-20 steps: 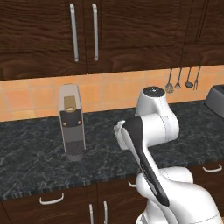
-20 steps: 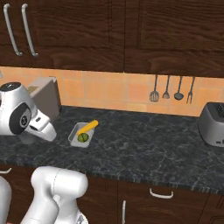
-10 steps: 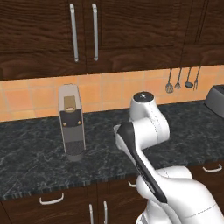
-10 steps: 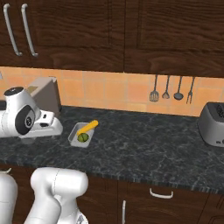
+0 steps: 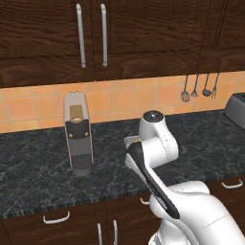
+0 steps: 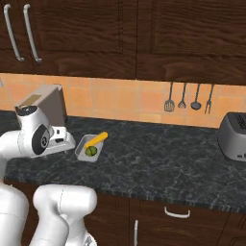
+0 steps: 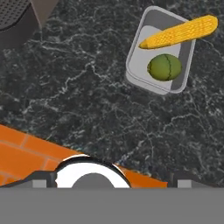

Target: Take the meat container that has the steak and place it on the second highest rack of the freezer. Then take the vegetable container that has the corn and lime and place it on the highest rack of the freezer.

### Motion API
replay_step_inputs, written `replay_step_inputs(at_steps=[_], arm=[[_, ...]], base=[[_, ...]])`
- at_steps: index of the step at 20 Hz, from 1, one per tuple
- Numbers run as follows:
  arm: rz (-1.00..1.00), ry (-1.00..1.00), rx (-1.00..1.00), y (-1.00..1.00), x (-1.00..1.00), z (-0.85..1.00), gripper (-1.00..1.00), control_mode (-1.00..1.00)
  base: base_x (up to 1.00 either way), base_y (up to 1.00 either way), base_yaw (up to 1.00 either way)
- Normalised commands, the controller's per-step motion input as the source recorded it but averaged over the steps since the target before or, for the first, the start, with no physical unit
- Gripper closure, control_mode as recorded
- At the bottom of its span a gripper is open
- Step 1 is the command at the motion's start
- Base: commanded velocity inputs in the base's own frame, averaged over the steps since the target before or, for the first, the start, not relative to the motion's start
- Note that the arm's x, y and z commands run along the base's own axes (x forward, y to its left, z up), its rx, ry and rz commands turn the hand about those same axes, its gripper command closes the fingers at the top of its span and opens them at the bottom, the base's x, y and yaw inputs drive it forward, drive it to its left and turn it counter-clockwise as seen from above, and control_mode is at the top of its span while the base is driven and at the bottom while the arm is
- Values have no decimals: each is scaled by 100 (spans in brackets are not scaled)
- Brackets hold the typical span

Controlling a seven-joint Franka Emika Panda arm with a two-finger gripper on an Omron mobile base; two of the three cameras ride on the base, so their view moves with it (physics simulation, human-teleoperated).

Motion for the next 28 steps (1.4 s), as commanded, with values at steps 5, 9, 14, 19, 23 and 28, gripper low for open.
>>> replay_step_inputs(at_steps=[5,9,14,19,23,28], arm=[[0,2,0,3,59,-10,-100,-100],[0,6,0,0,53,-20,-100,-100],[0,5,0,0,52,-28,-100,-100],[0,5,-1,5,39,-39,-100,-100],[0,1,0,2,42,-30,-100,-100],[0,0,0,0,32,-25,-100,-100]], base=[[0,0,0],[0,0,0],[0,0,0],[0,0,0],[0,0,0],[0,0,0]])
